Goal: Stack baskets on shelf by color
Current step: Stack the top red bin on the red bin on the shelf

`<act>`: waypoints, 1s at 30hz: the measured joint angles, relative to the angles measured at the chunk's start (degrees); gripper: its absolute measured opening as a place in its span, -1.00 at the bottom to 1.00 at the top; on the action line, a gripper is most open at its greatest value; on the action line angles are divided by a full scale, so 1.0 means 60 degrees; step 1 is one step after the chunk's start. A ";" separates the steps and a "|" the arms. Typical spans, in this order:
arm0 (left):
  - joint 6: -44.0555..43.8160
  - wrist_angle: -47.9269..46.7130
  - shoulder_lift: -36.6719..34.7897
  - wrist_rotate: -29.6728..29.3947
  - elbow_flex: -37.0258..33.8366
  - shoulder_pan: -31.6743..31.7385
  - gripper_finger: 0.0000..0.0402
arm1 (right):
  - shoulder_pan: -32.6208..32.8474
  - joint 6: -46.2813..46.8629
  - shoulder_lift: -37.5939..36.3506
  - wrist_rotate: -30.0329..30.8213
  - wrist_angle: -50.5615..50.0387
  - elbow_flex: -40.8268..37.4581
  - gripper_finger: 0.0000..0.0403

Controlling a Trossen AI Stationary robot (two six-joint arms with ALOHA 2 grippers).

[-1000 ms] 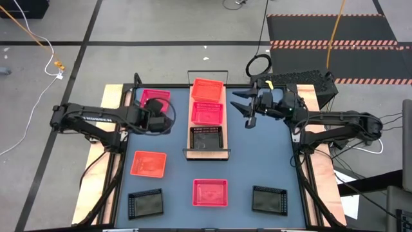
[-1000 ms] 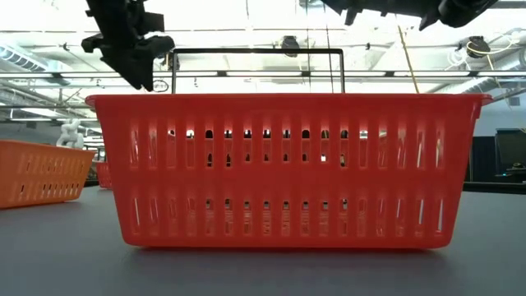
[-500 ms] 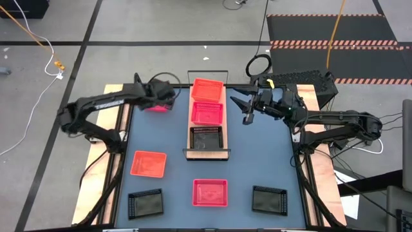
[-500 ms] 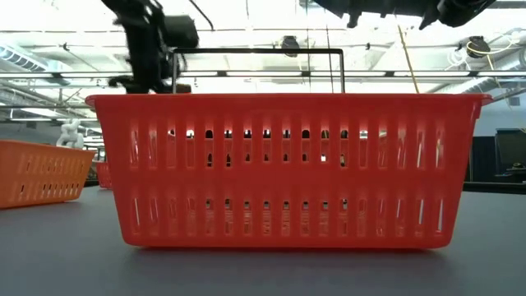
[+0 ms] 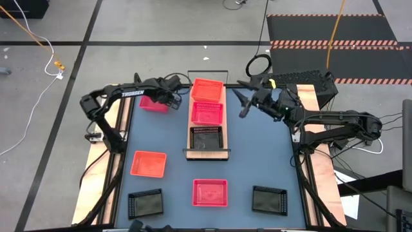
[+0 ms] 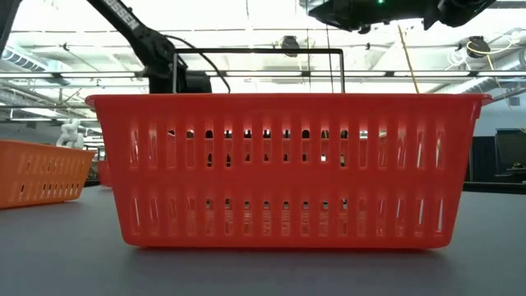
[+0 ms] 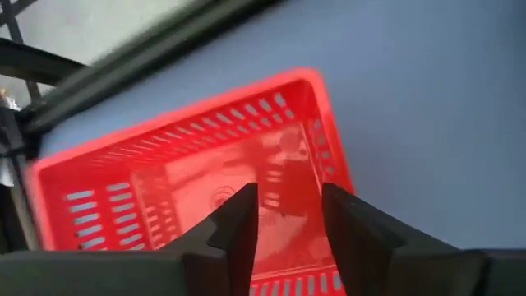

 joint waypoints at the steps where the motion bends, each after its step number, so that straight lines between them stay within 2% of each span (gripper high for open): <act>1: 0.0010 0.0000 0.0130 0.0110 0.0000 -0.0004 -0.40 | 0.0000 -0.0017 0.0000 0.0100 0.0023 0.0000 -0.21; 8: 0.0257 0.0043 0.0606 0.0373 0.0000 -0.0011 -0.78 | 0.0000 -0.0021 -0.0007 0.0148 0.0067 0.0000 -0.21; 12: 0.0257 -0.0067 0.0369 0.0374 0.0000 -0.0011 -0.95 | 0.0000 -0.0021 -0.0124 0.0148 0.0045 0.0000 -0.21; 14: 0.0274 -0.0126 0.0033 0.0363 0.0000 -0.0011 -0.98 | 0.0000 -0.0021 -0.0193 0.0148 -0.0075 0.0000 -0.21; 17: 0.0491 -0.0258 -0.0677 0.0263 0.0000 0.0052 -0.92 | 0.0000 -0.0021 -0.0287 0.0148 -0.0179 0.0000 -0.21; 22: 0.0952 -0.0487 -0.1989 -0.1071 0.0015 0.0582 -0.70 | 0.0000 -0.0021 -0.0321 0.0144 -0.0252 0.0000 -0.21; 24: 0.1043 -0.0487 -0.2248 -0.1322 0.0015 0.1001 -0.60 | 0.0000 -0.0021 -0.0323 0.0146 -0.0252 0.0000 -0.21; 30: 0.0982 -0.0924 -0.1986 -0.0455 0.0015 0.2418 -0.40 | 0.0000 -0.0021 -0.0324 0.0144 -0.0252 0.0000 -0.21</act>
